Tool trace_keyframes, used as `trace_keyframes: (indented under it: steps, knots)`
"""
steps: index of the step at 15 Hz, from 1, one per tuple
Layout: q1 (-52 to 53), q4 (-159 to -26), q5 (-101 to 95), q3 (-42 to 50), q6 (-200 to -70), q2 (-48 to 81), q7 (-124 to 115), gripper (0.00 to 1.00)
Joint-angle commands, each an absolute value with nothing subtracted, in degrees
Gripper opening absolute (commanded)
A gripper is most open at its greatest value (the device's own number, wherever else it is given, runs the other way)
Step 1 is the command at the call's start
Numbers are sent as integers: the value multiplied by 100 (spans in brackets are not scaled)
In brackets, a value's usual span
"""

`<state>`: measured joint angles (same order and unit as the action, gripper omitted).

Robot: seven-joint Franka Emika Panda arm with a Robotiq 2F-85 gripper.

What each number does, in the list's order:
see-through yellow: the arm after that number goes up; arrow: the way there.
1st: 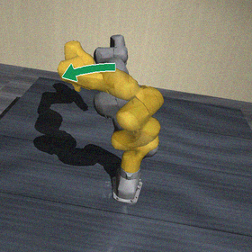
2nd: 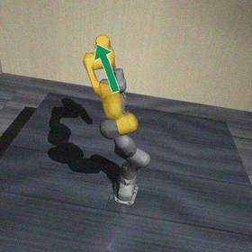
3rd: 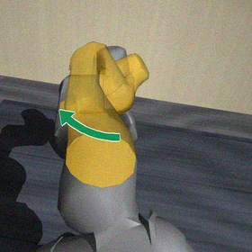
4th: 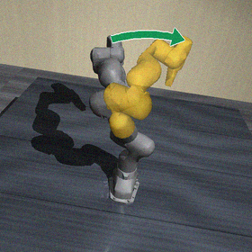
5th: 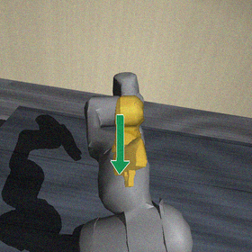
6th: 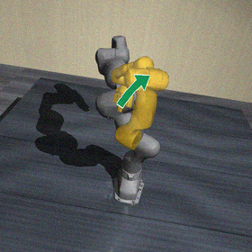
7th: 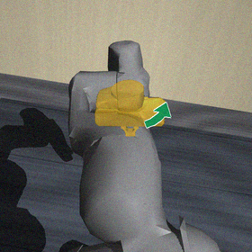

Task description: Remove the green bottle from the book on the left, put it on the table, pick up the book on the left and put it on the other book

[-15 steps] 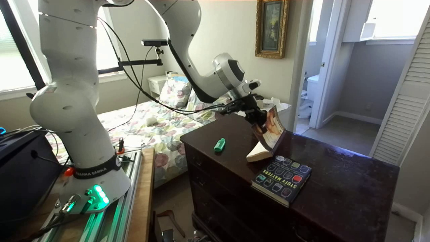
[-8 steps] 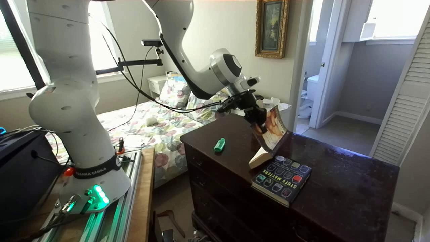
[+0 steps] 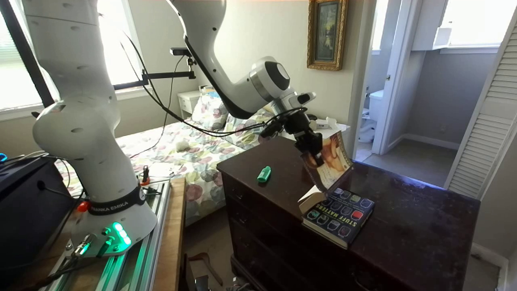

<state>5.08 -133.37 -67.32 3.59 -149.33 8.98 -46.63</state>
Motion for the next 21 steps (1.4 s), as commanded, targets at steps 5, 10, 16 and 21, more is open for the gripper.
trace_keyframes:
  steps: [5,10,16,21]
  knots:
    - [350,-13379,-6727,449,-14778,798,-4658,0]
    - [212,-13314,-6796,398,-14657,746,-4711,0]
    - [123,-13269,-6832,418,-14597,679,-4790,0]
    - [83,-13118,-7020,437,-14550,851,-5056,0]
